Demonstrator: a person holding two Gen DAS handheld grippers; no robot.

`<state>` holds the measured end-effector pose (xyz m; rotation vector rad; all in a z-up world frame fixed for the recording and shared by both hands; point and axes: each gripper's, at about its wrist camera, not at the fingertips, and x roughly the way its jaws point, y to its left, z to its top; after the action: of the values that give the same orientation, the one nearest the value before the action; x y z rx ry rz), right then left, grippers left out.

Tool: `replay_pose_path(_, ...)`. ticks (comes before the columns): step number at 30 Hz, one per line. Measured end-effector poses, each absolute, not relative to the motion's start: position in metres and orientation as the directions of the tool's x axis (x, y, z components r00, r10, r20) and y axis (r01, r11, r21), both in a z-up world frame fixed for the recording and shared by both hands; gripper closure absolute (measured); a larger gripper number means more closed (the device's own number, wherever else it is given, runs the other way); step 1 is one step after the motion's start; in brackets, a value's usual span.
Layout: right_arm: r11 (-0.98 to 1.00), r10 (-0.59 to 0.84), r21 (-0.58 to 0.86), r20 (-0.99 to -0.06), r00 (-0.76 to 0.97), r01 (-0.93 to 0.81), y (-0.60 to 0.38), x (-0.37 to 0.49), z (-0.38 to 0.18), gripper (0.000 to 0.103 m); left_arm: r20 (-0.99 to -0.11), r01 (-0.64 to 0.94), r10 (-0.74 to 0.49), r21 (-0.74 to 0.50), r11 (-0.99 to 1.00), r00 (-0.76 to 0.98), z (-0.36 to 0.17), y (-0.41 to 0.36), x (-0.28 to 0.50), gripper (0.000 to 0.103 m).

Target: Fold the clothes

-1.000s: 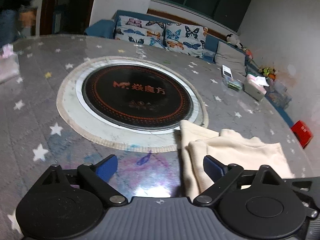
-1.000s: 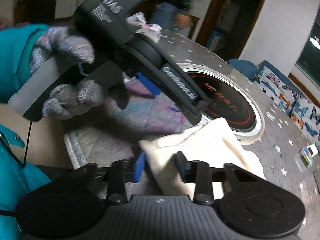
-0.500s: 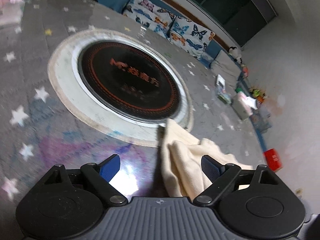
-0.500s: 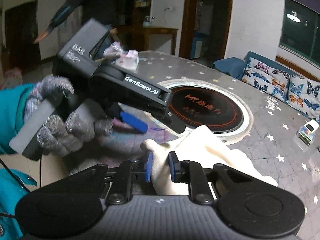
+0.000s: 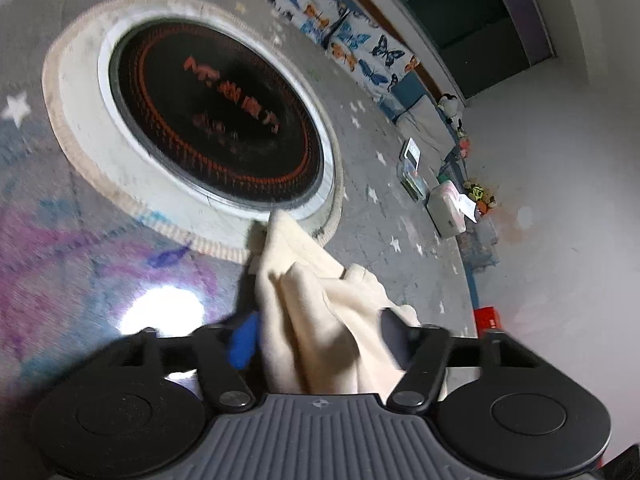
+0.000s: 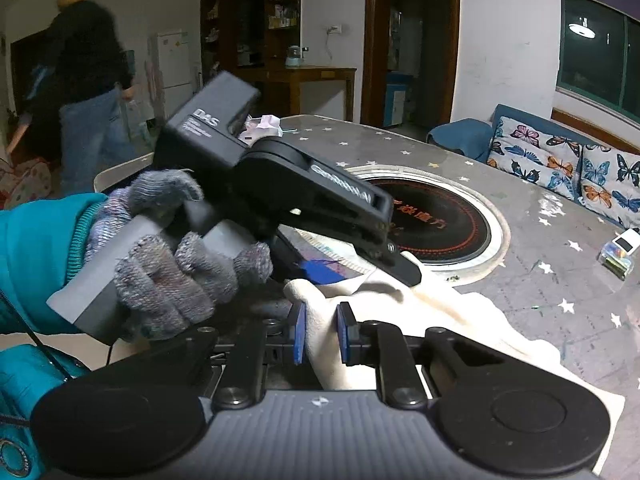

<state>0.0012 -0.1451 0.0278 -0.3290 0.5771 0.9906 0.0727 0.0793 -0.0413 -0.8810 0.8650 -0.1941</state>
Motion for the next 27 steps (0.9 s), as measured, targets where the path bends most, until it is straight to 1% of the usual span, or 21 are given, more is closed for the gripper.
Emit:
replay_pose_path(1, 0.516, 0.688, -0.001, -0.595, 0.415, -0.857, -0.146, 0.002, 0.027, 0.088, -0.583, -0.189, -0.483, -0.743, 0.642, 0.654, -0.043, 0.079, 0.074, 0.069)
replay_pose_path(3, 0.519, 0.687, 0.001, -0.595, 0.417, -0.855, -0.148, 0.003, 0.026, 0.087, -0.585, -0.192, -0.481, -0.742, 0.643, 0.652, -0.047, 0.078, 0.074, 0.077)
replay_pose_path(4, 0.526, 0.686, 0.009, -0.595, 0.418, -0.85, -0.151, 0.004, 0.026, 0.087, -0.587, -0.193, -0.481, -0.741, 0.643, 0.652, -0.048, 0.078, 0.075, 0.081)
replay_pose_path(6, 0.552, 0.677, 0.017, -0.593, 0.436, -0.834, -0.159, 0.006, 0.027, 0.083, -0.59, -0.188, -0.476, -0.734, 0.652, 0.652, -0.049, 0.077, 0.075, 0.083)
replay_pose_path(7, 0.57, 0.669, 0.018, -0.59, 0.451, -0.821, -0.164, 0.008, 0.028, 0.083, -0.592, -0.185, -0.474, -0.73, 0.658, 0.652, -0.049, 0.077, 0.075, 0.084)
replay_pose_path(12, 0.699, 0.59, 0.024, -0.584, 0.557, -0.715, -0.203, 0.026, 0.03, 0.082, -0.602, -0.167, -0.453, -0.702, 0.692, 0.657, -0.046, 0.073, 0.073, 0.085)
replay_pose_path(15, 0.788, 0.5, 0.005, -0.589, 0.635, -0.616, -0.231, 0.041, 0.027, 0.074, -0.61, -0.16, -0.438, -0.684, 0.711, 0.66, -0.044, 0.07, 0.073, 0.085)
replay_pose_path(17, 0.843, 0.428, -0.004, -0.599, 0.677, -0.537, -0.251, 0.054, 0.021, 0.073, -0.614, -0.155, -0.429, -0.673, 0.724, 0.662, -0.043, 0.068, 0.073, 0.085)
replay_pose_path(18, 0.867, 0.402, 0.01, -0.607, 0.686, -0.499, -0.261, 0.06, 0.017, 0.072, -0.617, -0.152, -0.425, -0.666, 0.73, 0.663, -0.042, 0.067, 0.073, 0.085)
replay_pose_path(21, 0.919, 0.334, 0.052, -0.627, 0.704, -0.391, -0.289, 0.071, 0.002, 0.065, -0.622, -0.143, -0.416, -0.651, 0.745, 0.664, -0.04, 0.064, 0.074, 0.085)
replay_pose_path(23, 0.936, 0.317, 0.094, -0.639, 0.7, -0.338, -0.303, 0.077, -0.009, 0.064, -0.626, -0.14, -0.411, -0.642, 0.754, 0.663, -0.039, 0.063, 0.075, 0.085)
replay_pose_path(25, 0.942, 0.317, 0.13, -0.647, 0.694, -0.309, -0.31, 0.081, -0.017, 0.06, -0.629, -0.137, -0.407, -0.635, 0.76, 0.662, -0.038, 0.062, 0.076, 0.085)
replay_pose_path(27, 0.942, 0.325, 0.16, -0.642, 0.694, -0.294, -0.315, 0.084, -0.023, 0.06, -0.634, -0.135, -0.401, -0.626, 0.768, 0.661, -0.038, 0.061, 0.076, 0.085)
